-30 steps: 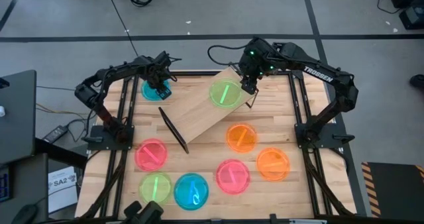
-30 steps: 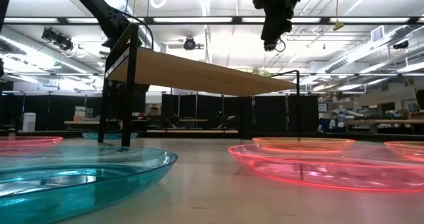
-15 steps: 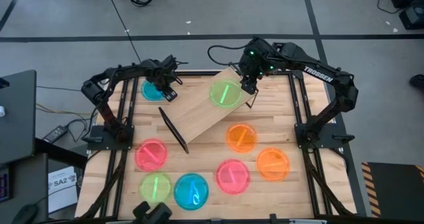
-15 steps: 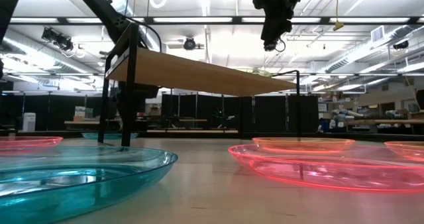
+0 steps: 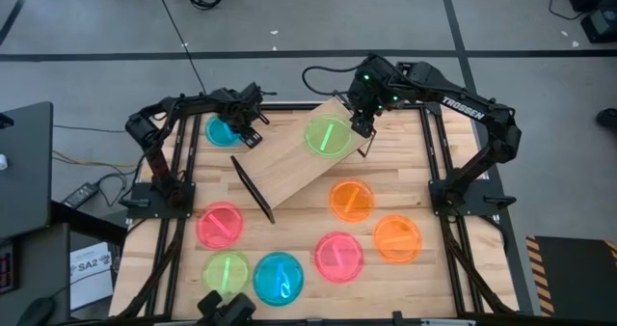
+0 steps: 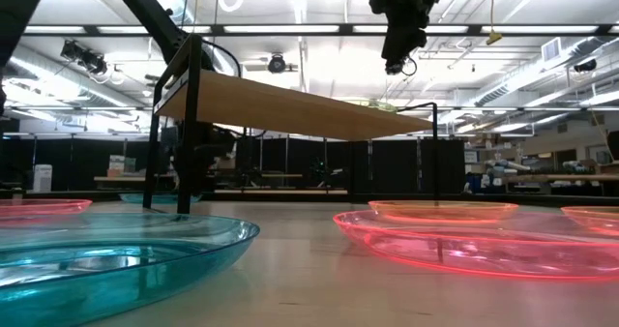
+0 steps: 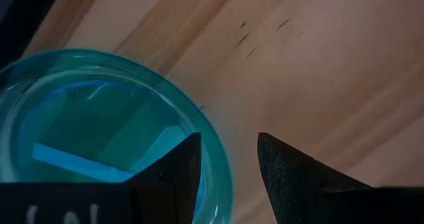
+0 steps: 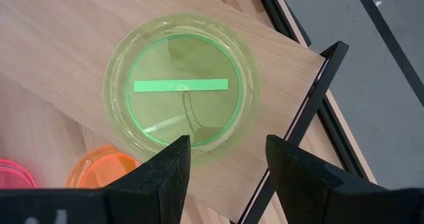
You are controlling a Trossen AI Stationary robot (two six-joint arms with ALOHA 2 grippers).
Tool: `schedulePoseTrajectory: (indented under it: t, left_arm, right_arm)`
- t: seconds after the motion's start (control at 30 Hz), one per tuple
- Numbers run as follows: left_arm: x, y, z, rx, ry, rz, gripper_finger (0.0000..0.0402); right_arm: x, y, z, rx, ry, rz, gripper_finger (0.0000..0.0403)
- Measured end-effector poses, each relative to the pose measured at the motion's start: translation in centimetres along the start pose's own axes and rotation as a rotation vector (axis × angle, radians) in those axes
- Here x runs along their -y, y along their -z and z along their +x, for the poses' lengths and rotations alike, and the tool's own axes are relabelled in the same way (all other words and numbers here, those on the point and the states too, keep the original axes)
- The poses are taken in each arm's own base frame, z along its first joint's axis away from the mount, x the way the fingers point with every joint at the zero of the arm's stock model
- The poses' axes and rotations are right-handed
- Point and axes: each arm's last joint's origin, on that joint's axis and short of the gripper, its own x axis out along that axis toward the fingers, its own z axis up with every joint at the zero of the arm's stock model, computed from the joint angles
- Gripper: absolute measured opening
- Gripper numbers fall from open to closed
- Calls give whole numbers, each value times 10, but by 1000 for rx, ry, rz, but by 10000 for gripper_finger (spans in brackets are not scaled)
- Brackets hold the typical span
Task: Place and stack plates onto a shelf
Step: Put the top left blue plate on the shelf
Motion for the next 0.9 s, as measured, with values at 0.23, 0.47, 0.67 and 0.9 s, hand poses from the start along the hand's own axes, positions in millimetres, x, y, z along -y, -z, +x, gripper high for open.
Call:
schedulePoseTrajectory:
  t: [0.23, 0.47, 0.67, 0.9]
  left_arm:
    - [-2, -1, 10, -28, -89, 3, 155]
    - [-2, -2, 13, -26, -88, 4, 146]
    - [-1, -2, 13, -25, -82, 4, 115]
    - [-1, -2, 13, -24, -84, 4, 66]
  right_arm:
    - [0, 0, 0, -1, 0, 0, 203]
    - [0, 0, 0, -2, 0, -1, 203]
    - [0, 0, 0, -2, 0, -2, 203]
    - [0, 0, 0, -2, 0, -2, 203]
